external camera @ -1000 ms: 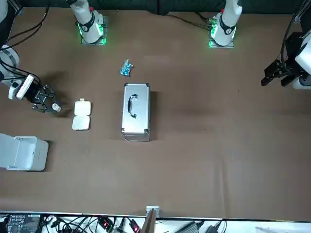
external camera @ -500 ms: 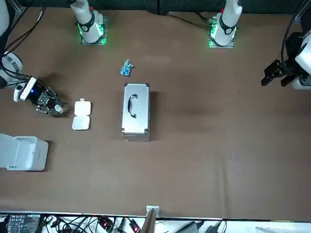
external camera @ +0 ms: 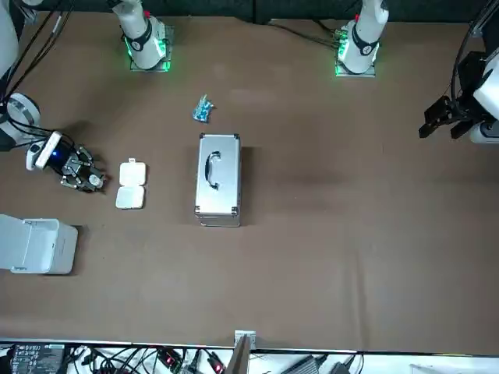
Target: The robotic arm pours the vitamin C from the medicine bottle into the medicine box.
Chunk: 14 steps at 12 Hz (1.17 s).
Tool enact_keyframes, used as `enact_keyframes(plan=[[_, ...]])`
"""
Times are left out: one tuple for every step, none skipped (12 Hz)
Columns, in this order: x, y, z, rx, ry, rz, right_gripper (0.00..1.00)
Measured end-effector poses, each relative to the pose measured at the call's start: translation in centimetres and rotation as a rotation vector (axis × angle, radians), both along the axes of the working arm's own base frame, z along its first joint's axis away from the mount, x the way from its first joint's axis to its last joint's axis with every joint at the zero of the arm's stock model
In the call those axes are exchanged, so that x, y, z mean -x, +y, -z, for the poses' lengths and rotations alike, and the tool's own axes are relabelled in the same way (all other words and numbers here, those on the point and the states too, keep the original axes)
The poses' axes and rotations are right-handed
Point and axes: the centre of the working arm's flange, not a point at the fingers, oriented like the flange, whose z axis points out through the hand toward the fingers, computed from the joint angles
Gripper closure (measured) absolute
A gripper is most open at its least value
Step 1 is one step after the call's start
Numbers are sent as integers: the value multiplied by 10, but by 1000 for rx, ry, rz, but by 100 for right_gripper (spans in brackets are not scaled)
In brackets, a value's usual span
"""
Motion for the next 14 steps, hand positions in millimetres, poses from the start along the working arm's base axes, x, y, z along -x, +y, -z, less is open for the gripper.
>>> enact_keyframes(plan=[[1,1,5,-6,4,5,58],[1,2,11,-17,7,16,57],[1,2,12,-18,7,18,56],[1,2,12,-19,5,18,48],[0,2,11,-19,4,18,46],[-1,2,10,-19,2,17,44],[-2,1,10,-19,-1,16,36],[-3,1,8,-20,-2,16,25],[-6,2,5,-24,5,18,14],[-11,2,-1,-27,14,22,2],[-15,2,-10,-27,29,19,0],[-19,2,-20,-22,49,12,0],[-22,1,-32,-17,68,6,0],[-24,0,-44,-9,81,2,0]])
